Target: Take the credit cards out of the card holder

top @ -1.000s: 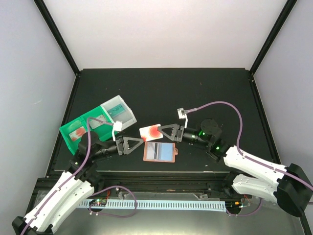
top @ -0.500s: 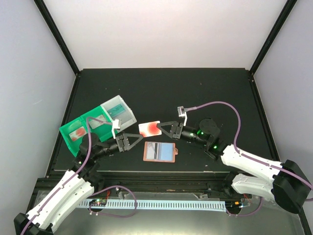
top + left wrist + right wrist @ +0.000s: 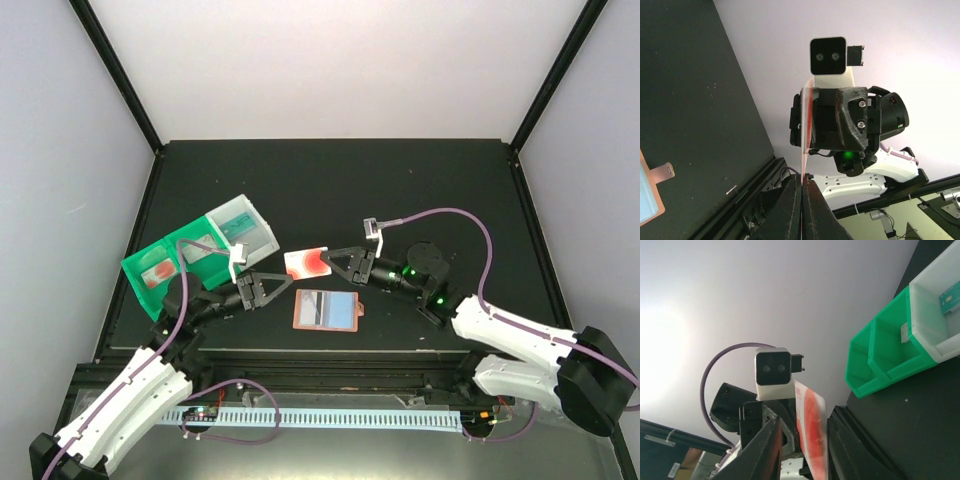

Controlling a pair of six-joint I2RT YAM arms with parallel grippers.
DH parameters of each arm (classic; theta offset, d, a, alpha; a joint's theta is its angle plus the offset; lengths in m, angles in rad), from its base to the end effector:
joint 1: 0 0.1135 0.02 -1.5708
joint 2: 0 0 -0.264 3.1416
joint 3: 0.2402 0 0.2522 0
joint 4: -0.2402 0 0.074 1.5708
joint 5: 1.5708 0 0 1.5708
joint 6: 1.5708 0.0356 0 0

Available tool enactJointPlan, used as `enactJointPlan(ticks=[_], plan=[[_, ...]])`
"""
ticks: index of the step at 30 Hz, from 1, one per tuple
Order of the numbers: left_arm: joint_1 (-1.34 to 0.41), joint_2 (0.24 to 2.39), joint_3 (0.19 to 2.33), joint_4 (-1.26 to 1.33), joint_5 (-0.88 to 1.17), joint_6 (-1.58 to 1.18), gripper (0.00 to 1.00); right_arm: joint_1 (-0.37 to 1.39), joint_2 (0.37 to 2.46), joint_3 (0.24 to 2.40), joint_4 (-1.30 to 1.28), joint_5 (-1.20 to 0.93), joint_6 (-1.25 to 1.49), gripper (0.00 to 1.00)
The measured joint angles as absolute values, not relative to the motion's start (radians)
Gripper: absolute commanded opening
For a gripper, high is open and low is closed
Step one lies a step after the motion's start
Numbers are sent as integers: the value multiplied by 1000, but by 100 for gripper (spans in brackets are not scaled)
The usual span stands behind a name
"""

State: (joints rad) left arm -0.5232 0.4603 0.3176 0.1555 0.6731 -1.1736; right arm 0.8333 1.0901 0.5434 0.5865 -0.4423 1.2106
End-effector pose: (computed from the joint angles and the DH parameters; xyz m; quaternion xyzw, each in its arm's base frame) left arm 0.1070 -0.0873 0.2566 0.0108 0.7035 -0.6573 0.2701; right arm 0.1531 0.1912 0.2757 -0.0286 0.6937 0.6794 0.2373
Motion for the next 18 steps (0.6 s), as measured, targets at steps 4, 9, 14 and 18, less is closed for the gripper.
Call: enactJointPlan(ticks=[4,9,14,18], plan=[[-523,461,329,96,661,-1135,2,833,1058,536,541,-422,1183,64],[-505,503,447,-123,616,-1016,1,833,966,517,451,-383,1134,90],[-412,573,595,-313,594,-891,2,833,879,516,342,-350,1066,100],[-259,640,690,-474,590,-776,2,833,833,522,248,-335,1017,100]])
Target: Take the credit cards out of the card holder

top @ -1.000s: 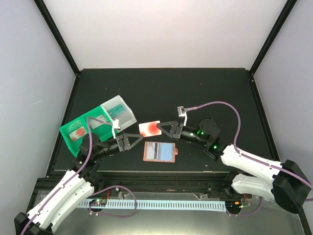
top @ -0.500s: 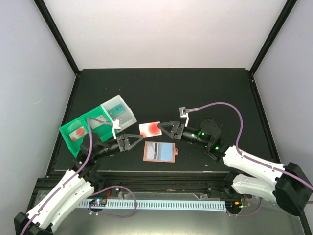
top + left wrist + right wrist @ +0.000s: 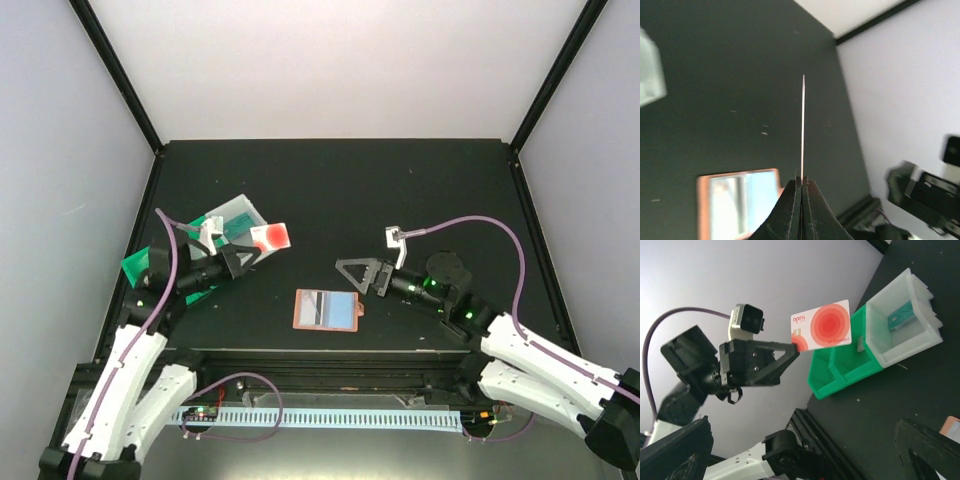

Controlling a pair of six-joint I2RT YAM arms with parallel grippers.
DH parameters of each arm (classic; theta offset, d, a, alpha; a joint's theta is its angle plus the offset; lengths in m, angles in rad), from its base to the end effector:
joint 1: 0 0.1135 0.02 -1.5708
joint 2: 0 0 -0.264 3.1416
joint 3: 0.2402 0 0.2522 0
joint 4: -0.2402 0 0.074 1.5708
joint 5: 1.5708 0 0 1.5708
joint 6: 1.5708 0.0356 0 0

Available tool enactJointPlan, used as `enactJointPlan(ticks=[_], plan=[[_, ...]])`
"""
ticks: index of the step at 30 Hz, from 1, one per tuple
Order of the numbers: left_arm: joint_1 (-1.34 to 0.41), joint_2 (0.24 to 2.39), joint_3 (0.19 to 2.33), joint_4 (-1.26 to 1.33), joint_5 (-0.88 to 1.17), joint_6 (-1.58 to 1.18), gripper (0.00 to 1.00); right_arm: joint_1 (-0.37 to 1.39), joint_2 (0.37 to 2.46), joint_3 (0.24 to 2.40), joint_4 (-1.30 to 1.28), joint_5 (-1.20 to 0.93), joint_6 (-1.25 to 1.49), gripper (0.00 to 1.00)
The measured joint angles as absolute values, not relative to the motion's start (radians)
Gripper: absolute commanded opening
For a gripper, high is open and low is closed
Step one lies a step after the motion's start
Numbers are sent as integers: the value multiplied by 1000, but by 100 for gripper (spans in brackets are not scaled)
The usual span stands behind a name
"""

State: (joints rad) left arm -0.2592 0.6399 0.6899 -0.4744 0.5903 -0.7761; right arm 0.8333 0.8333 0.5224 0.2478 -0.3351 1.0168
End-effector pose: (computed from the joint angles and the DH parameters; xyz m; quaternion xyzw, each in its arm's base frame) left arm 0.1344 -0.0561 0.3007 -0.0529 0.8175 -0.4691 0.3300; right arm 0.1268 0.1570 0.2843 -0.0478 0.7263 0.6122 0.3090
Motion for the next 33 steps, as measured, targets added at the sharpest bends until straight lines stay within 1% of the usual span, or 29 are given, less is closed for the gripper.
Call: enactJointPlan(ticks=[7,12,21,29,33], plan=[[-31,760,820,-727,582,-581,2,833,733,522,140,-294,966,100],[83,795,902,-840,511,-487,2,833,694,514,109,-279,941,100],[362,876,946,-900,440,-375,1,833,668,514,26,-266,902,100],[557,973,946,-891,409,-358,2,833,675,527,-19,-276,893,100],[618,1035,946,-884,402,-345,2,833,688,569,-73,-289,879,100]])
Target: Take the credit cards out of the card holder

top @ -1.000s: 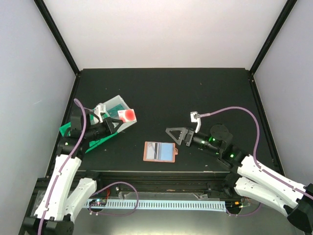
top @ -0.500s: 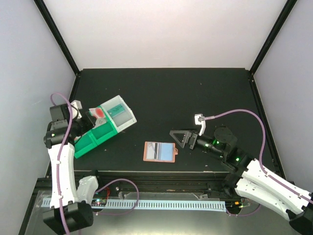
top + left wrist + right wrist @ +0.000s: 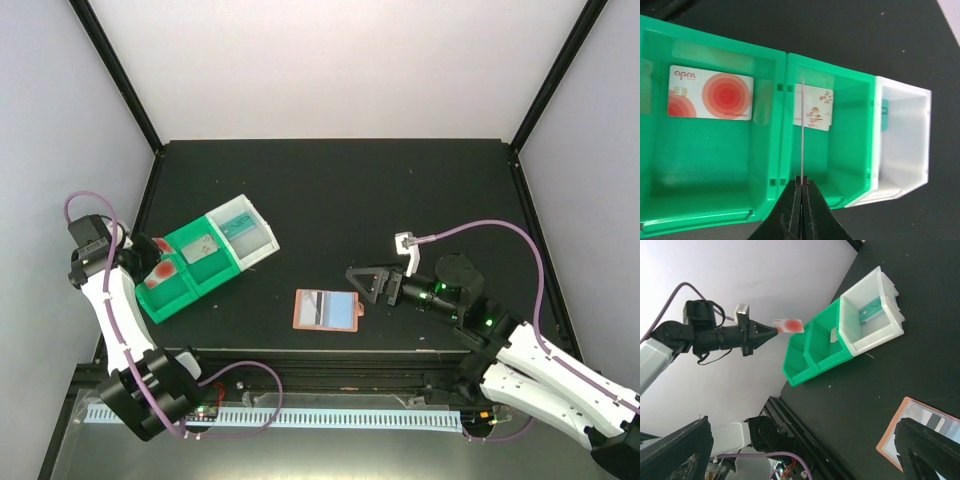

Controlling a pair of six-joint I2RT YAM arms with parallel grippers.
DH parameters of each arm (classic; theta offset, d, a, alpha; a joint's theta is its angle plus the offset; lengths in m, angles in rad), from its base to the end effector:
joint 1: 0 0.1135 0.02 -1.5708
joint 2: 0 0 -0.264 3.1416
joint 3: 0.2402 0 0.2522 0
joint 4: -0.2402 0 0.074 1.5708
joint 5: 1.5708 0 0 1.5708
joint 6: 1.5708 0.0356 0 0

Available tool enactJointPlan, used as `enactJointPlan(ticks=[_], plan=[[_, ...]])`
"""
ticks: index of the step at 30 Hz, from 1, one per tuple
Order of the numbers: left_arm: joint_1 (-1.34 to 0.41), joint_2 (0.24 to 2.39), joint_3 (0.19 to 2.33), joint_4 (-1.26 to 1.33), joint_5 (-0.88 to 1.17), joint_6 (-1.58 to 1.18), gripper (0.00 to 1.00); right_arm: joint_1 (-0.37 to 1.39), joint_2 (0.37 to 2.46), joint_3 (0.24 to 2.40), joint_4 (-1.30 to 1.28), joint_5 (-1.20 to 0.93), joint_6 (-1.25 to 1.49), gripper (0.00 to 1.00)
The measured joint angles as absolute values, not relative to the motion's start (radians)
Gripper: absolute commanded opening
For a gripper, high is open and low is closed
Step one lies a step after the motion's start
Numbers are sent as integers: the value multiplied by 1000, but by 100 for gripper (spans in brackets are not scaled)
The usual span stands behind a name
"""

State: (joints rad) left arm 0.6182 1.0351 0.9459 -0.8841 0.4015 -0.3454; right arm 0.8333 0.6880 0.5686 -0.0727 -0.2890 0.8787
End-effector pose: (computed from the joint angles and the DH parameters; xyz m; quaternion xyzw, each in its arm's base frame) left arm 0.1667 0.1015 0.2902 -0.3819 0.8571 -0.1496 0.3116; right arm 0.1085 0.1345 0.2909 -0.0742 0.7655 0.5482 0.3286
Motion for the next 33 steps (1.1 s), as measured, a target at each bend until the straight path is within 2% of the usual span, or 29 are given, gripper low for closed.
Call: enactJointPlan(ticks=[15,33], plan=[[669,1118,946,-878,315,-287,2,833,704,649,-172,-344,859,100],[673,1250,904,-783,368,-249,5,833,704,694,-222,-329,775,100]])
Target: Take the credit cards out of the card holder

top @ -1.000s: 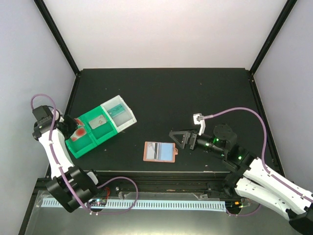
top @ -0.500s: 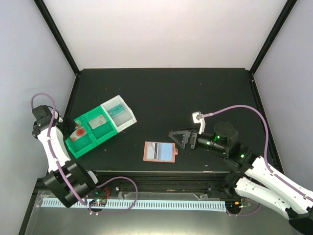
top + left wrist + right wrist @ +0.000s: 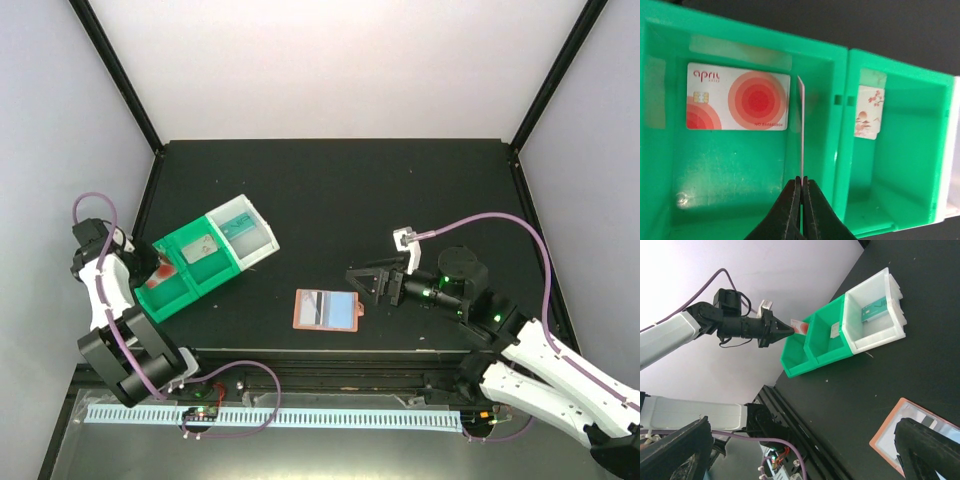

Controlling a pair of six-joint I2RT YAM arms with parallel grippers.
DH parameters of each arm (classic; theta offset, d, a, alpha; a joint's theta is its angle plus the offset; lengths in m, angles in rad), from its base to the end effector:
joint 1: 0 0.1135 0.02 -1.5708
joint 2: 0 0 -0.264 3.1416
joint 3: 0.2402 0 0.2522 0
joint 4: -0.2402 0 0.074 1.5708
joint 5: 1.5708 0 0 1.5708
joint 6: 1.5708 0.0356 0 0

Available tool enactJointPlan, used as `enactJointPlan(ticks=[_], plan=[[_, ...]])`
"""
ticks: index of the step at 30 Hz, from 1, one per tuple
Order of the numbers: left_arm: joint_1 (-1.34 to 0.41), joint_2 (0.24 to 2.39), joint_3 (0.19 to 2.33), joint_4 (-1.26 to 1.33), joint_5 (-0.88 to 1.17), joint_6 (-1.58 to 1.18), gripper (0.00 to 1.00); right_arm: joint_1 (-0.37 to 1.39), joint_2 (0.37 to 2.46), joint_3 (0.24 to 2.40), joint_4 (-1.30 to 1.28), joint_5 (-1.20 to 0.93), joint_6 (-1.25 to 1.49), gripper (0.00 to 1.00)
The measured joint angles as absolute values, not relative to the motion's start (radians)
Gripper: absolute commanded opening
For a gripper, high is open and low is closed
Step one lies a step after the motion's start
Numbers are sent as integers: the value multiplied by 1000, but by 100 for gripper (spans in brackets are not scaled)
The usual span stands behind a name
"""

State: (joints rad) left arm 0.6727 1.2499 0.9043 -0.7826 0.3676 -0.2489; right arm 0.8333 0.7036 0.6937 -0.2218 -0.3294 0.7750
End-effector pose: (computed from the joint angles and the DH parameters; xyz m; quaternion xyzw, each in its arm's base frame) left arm 0.1906 0.1355 0.2406 -0.3906 0.8770 -0.1289 0.2485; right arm 0.1051 0.1329 0.3171 -0.1243 0.7702 0.5301 0.3321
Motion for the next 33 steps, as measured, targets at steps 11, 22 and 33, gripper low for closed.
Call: enactJointPlan(ticks=[11,22,33], plan=[[646,1322,878,-735,339,-250,4,833,719,749,-235,-307,693,100],[576,1403,933,-739,254,-250,4,833,730,857,-263,-276,625,100],[569,1440,963,-753,177,-257,10,833,706,863,-294,-249,612,100]])
